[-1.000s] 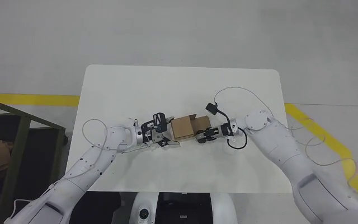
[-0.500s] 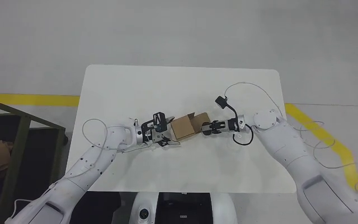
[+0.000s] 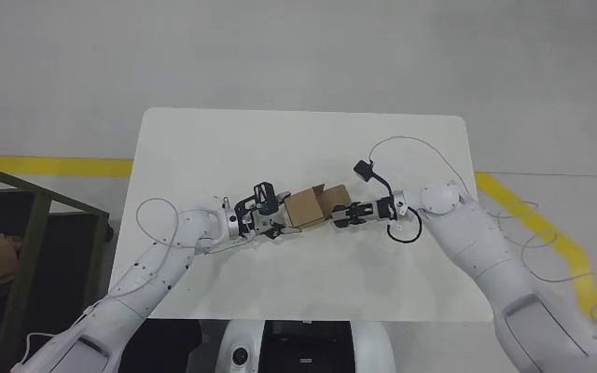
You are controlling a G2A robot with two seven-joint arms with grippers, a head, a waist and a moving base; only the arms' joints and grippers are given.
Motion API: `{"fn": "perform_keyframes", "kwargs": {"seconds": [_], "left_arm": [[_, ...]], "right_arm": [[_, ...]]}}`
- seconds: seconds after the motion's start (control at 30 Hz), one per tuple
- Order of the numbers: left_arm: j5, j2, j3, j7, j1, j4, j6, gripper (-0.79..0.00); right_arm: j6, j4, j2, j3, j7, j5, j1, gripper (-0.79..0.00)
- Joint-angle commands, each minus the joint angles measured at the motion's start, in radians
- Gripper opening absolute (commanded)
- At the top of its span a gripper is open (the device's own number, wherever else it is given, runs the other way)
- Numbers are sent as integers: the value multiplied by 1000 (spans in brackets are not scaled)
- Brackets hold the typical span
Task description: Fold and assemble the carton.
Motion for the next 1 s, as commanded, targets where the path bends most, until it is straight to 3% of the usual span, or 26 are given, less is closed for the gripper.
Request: {"fn": "perform_keyframes", "kwargs": {"seconds": [0.0, 0.23, 0.53, 0.97], "left_arm": [[-4, 0, -4, 1, -1, 4, -5, -225], [-7, -1, -13, 2, 0, 3, -16, -376], [8, -1, -15, 13, 7, -2, -42, -345], [39, -1, -15, 38, 7, -7, -73, -332]], "right_arm": [[4, -2, -1, 0, 9, 0, -3, -785], [2, 9, -1, 12, 12, -1, -7, -785], [-27, 36, -12, 17, 16, 8, 8, -785], [-71, 120, -80, -54, 50, 9, 80, -785]]}}
